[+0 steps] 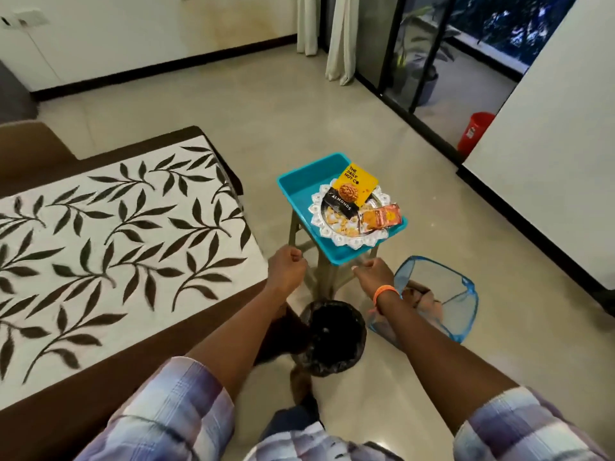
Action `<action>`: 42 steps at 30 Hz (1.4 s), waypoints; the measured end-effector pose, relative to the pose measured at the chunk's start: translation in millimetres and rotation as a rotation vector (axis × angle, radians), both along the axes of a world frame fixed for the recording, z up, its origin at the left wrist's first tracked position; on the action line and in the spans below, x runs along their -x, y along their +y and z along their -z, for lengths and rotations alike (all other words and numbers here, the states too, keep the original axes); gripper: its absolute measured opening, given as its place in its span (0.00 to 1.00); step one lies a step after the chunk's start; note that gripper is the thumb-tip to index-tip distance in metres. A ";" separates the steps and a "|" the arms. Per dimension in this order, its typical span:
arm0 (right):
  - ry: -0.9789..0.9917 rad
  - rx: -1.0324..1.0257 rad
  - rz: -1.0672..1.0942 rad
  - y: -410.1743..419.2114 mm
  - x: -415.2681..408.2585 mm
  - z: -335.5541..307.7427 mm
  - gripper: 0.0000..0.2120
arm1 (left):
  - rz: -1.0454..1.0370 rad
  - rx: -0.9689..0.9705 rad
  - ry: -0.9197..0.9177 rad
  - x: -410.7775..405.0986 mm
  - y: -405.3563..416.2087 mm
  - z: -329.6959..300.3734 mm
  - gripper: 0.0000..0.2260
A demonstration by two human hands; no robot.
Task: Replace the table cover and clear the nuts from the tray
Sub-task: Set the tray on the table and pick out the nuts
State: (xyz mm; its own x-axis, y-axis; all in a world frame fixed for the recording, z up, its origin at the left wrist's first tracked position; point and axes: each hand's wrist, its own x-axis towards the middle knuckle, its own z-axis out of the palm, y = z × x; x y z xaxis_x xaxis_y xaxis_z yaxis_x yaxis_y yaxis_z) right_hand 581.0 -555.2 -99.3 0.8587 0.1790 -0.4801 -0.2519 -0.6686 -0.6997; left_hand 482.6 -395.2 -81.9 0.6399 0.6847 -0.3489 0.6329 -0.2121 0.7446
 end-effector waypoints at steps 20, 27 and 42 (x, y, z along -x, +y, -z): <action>0.671 -0.043 0.398 29.3 -252.1 176.7 0.28 | -0.488 0.471 0.112 -257.9 58.8 197.2 0.44; 0.546 -0.258 0.405 21.9 -286.5 200.8 0.16 | -0.687 0.557 -0.058 -265.5 54.8 223.4 0.28; 0.475 -0.735 0.086 78.1 -258.0 30.2 0.23 | -0.718 0.759 -0.549 -179.4 75.4 47.4 0.30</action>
